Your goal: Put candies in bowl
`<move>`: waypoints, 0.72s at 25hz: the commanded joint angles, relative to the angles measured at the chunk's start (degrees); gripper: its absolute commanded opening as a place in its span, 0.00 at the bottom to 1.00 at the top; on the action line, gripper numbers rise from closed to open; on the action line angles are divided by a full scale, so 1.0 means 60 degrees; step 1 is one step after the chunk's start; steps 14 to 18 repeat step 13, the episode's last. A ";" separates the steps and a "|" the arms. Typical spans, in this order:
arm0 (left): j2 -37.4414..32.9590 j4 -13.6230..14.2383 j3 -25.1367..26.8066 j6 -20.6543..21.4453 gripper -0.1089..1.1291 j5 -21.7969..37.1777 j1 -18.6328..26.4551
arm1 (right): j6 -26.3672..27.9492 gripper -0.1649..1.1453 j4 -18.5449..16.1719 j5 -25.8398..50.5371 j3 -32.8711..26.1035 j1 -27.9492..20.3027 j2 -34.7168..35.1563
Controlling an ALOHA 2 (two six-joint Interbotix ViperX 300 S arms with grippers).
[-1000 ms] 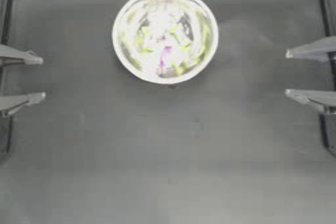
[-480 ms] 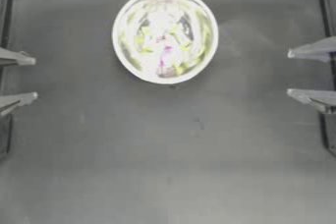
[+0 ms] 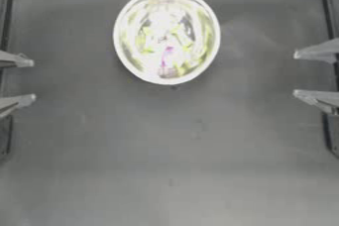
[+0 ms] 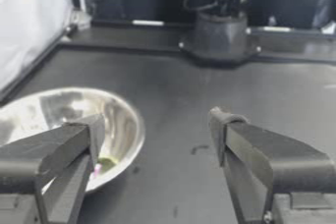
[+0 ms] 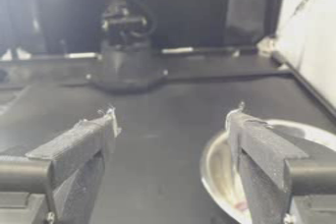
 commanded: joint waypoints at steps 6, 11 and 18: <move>0.0059 -0.0044 -0.0103 -0.0015 0.86 -0.0088 0.0015 | 0.0000 0.87 0.0044 -0.0088 -0.0088 -0.0015 0.0029; 0.0059 -0.0073 -0.0059 -0.0015 0.86 -0.0117 0.0015 | 0.0000 0.87 0.0044 -0.0088 -0.0073 -0.0015 0.0029; 0.0029 -0.0103 0.0000 -0.0015 0.86 -0.0117 0.0015 | 0.0015 0.87 0.0044 -0.0073 -0.0044 -0.0015 0.0029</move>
